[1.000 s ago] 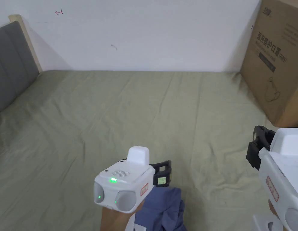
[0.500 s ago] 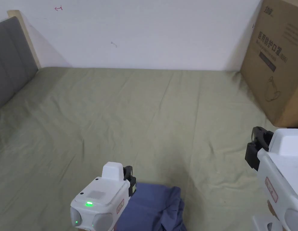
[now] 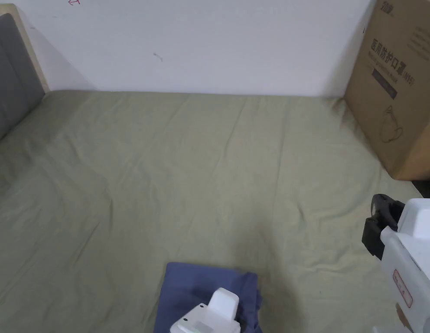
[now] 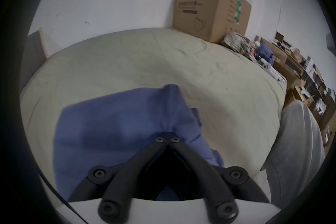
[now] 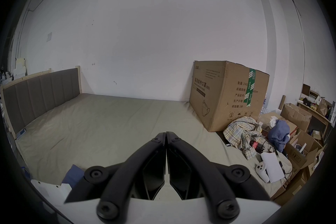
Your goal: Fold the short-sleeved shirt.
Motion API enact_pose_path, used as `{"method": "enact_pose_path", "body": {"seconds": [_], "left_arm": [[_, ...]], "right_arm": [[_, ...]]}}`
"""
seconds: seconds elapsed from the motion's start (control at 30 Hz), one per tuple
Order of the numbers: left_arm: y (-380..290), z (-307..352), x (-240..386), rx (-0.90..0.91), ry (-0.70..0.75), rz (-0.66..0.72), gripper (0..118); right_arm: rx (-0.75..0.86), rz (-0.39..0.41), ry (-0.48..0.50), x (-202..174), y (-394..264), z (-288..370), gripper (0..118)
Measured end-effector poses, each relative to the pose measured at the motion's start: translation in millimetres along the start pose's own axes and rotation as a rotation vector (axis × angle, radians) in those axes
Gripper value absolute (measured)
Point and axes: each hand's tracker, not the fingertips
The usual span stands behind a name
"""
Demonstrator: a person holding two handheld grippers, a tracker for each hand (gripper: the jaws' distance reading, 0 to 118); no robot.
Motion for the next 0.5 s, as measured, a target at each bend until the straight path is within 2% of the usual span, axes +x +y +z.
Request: {"method": "enact_pose_path", "body": {"seconds": [0.27,0.43,0.5], "left_arm": [[-0.6,-21.8,19.6,-0.027,0.010,-0.043,0],[8.8,-14.7,13.3,-0.041,0.002,0.006,0],[16.2,8.8,8.9,0.080,-0.002,0.063,0]], "right_arm": [[-0.017,-0.006,-0.018,8.3,-5.0,-3.3,0],[-0.015,-0.014,-0.017,6.7,-4.5,1.4,0],[-0.006,-0.013,-0.013,4.6,-1.8,6.5,0]]}}
